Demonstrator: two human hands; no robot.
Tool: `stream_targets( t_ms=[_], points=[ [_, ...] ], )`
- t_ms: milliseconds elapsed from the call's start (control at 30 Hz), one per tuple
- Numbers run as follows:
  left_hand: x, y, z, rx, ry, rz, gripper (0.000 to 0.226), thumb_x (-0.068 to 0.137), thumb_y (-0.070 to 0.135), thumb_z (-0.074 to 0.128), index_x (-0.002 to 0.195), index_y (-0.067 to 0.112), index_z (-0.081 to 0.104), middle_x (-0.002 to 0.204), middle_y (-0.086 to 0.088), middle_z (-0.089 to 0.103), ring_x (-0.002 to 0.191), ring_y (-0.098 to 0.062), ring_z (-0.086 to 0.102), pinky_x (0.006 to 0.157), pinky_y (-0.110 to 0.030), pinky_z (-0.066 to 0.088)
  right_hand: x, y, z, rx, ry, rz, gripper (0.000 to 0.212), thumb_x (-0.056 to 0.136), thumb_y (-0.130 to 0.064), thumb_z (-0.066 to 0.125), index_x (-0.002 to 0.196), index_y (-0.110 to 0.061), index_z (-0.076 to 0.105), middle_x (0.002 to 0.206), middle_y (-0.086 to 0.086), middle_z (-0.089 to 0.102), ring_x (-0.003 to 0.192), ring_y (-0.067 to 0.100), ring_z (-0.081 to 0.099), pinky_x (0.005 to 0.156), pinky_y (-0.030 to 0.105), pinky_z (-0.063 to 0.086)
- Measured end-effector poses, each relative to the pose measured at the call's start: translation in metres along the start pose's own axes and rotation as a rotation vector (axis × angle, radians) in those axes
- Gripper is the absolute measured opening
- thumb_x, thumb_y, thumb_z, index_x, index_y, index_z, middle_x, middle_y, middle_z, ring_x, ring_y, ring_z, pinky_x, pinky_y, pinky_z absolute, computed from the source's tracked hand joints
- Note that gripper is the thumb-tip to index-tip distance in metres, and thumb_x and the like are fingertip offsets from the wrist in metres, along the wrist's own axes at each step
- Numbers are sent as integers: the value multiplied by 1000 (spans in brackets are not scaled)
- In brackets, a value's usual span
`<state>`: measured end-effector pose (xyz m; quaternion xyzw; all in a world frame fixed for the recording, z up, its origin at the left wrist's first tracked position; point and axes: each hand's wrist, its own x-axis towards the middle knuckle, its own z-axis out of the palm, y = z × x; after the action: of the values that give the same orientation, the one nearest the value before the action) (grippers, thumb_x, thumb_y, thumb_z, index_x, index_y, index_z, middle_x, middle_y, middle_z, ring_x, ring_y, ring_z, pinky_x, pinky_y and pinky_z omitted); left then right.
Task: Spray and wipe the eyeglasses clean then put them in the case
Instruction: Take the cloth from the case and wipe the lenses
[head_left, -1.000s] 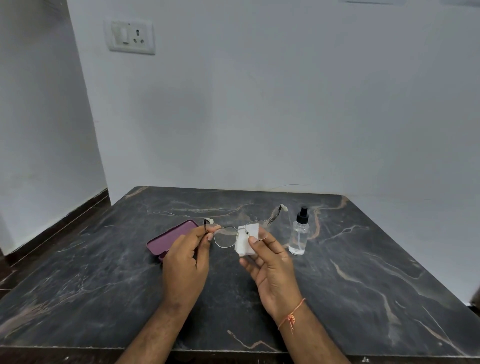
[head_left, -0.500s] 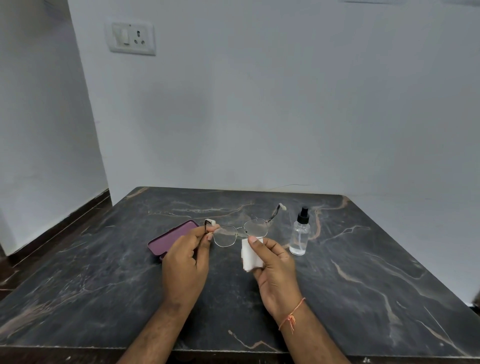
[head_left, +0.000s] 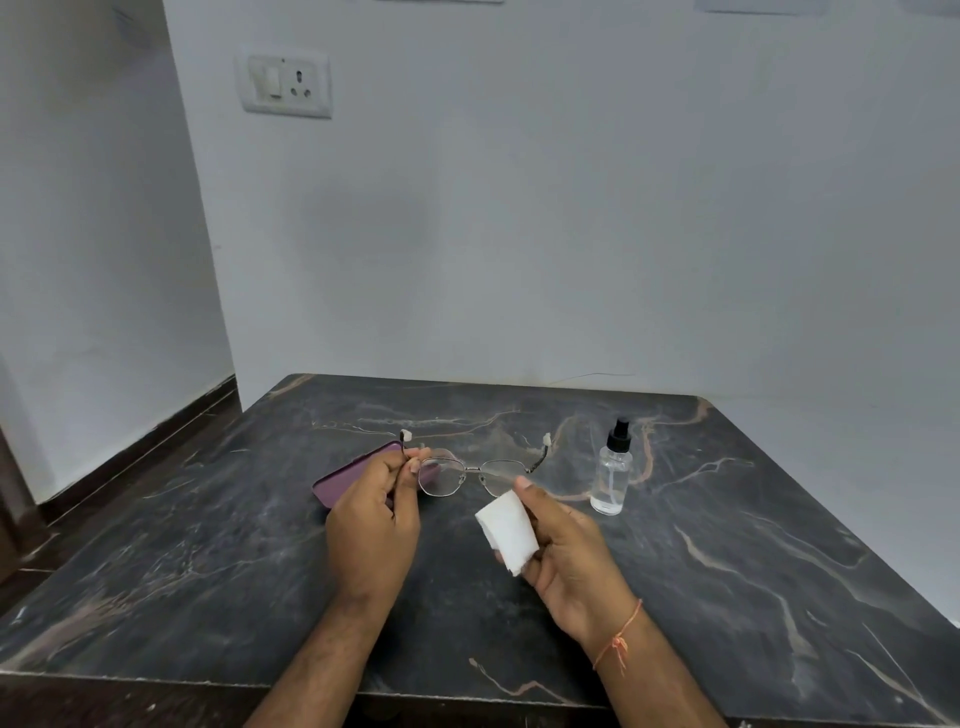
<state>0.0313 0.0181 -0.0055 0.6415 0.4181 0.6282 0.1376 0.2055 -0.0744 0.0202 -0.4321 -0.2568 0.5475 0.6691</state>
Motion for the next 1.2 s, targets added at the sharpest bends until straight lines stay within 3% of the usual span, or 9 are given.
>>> stream_targets(
  t_ms=[100, 200, 367, 533, 633, 700, 800, 933, 1200],
  points=[
    [1, -2, 1, 13, -2, 13, 14, 105, 22, 69, 115, 20, 78, 107, 18, 81, 91, 4, 75, 72, -28, 65, -12, -5, -14, 58, -55, 13, 39, 88, -19, 76, 118, 5, 72, 112, 27, 78, 87, 28, 79, 66, 31, 65],
    [-1, -1, 3, 21, -31, 57, 12, 105, 20, 70, 113, 21, 79, 111, 23, 79, 97, 16, 70, 77, -12, 60, -18, -5, -24, 61, -48, -55, 41, 82, -6, 76, 119, 9, 70, 112, 27, 78, 87, 27, 80, 69, 29, 65],
    [-3, 0, 4, 48, -88, 131, 16, 104, 20, 69, 116, 21, 80, 110, 34, 71, 96, 23, 66, 76, -2, 51, -11, -9, -30, -6, 115, -263, 29, 86, 7, 77, 113, -1, 76, 107, 17, 81, 94, 26, 79, 73, 30, 66],
    [-5, -1, 4, 47, -122, 178, 25, 104, 32, 64, 120, 20, 80, 111, 24, 79, 91, 4, 76, 69, -29, 65, 10, -7, -39, -419, 310, -455, 19, 87, -12, 86, 102, -24, 85, 97, -4, 84, 93, 21, 79, 75, 30, 63],
    [-7, -1, 5, 74, -147, 192, 27, 104, 35, 64, 120, 21, 80, 105, 17, 82, 83, -1, 76, 64, -32, 64, 15, 0, -45, -792, 446, -638, 16, 86, -24, 86, 97, -36, 85, 92, -18, 80, 80, 6, 74, 77, 27, 62],
    [-8, -2, 5, 103, -167, 199, 25, 104, 33, 66, 120, 21, 80, 100, 16, 82, 78, -2, 75, 62, -32, 62, 14, 5, -44, -1049, 483, -826, 14, 87, -26, 86, 97, -35, 84, 93, -19, 76, 74, 2, 69, 73, 24, 59],
    [-8, -7, 7, 142, -197, 213, 20, 104, 27, 72, 121, 22, 80, 97, 15, 82, 76, -4, 75, 61, -35, 61, 15, 12, -40, -1319, 491, -978, 16, 84, -20, 87, 99, -27, 84, 95, -10, 76, 73, 16, 74, 62, 34, 61],
    [-10, -8, 8, 184, -227, 281, 19, 103, 26, 73, 119, 20, 80, 94, 12, 82, 75, -5, 74, 61, -35, 62, 16, 18, -34, -1541, 488, -917, 16, 86, -26, 83, 101, -31, 82, 99, -12, 76, 68, 24, 75, 53, 38, 59],
    [-10, -4, 8, 207, -252, 307, 21, 104, 32, 69, 119, 21, 80, 94, 12, 81, 75, -3, 72, 59, -29, 60, 8, 14, -31, -1645, 308, -776, 24, 96, -41, 61, 112, -40, 79, 104, -16, 70, 92, 13, 69, 64, 32, 54]
  ],
)
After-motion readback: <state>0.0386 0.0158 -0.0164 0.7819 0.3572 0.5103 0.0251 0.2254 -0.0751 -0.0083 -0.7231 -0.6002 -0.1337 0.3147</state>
